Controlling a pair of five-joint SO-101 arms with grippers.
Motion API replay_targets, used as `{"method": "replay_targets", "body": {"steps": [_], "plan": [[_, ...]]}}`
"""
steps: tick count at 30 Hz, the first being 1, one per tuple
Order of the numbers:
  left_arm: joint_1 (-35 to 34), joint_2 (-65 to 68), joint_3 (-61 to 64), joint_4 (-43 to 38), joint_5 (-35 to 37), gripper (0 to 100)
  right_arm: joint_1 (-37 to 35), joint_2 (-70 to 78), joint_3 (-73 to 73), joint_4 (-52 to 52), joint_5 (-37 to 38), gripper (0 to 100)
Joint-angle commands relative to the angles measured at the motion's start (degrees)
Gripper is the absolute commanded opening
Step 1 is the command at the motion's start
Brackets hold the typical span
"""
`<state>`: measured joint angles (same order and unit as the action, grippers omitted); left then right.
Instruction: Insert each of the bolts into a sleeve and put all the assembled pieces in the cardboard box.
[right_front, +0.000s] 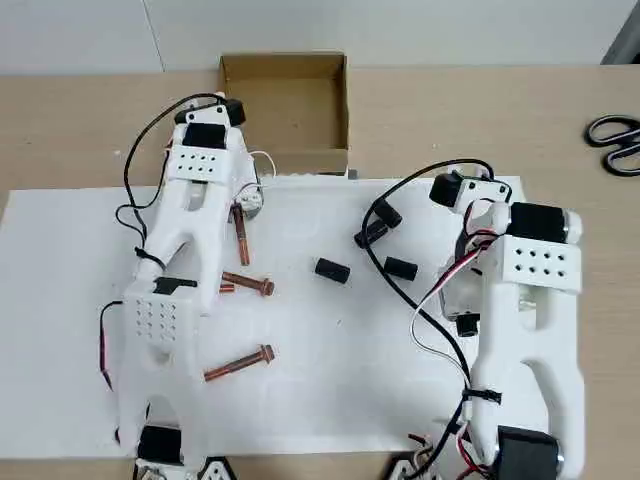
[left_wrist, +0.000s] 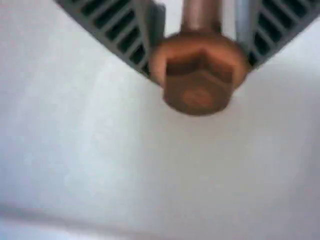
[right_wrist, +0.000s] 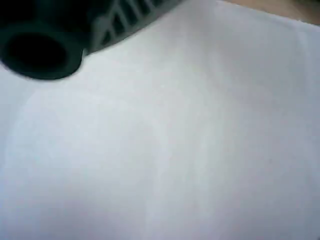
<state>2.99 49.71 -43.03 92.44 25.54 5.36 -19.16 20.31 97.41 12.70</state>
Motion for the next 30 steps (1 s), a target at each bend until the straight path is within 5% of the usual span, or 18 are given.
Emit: {"method": "replay_targets", "body": {"steps": [1,13,19,26,30], "plan": [[-0.09,1.67,-1.8,-1.05,-0.35,9,0.22,-1.98,-0.18,0.4,0.62,0.6],[1.23,1.49,-2.07,0.62,-2.02,1,0.13,-2.07,-0.26,0.4,0.35,0.6],[1.93,-5.63,-7.16,6.15,-2.46,1,0.04,-2.51,-0.62,0.57,0.0,0.6],[5.89,-18.11,-7.25,8.09,-3.69,1,-3.65,-2.95,-1.41,1.8,-8.79,0.2],[8.18,-30.24,-4.97,8.0,-10.11,1,-6.46,-8.92,-5.45,1.89,-10.99,0.2]]}}
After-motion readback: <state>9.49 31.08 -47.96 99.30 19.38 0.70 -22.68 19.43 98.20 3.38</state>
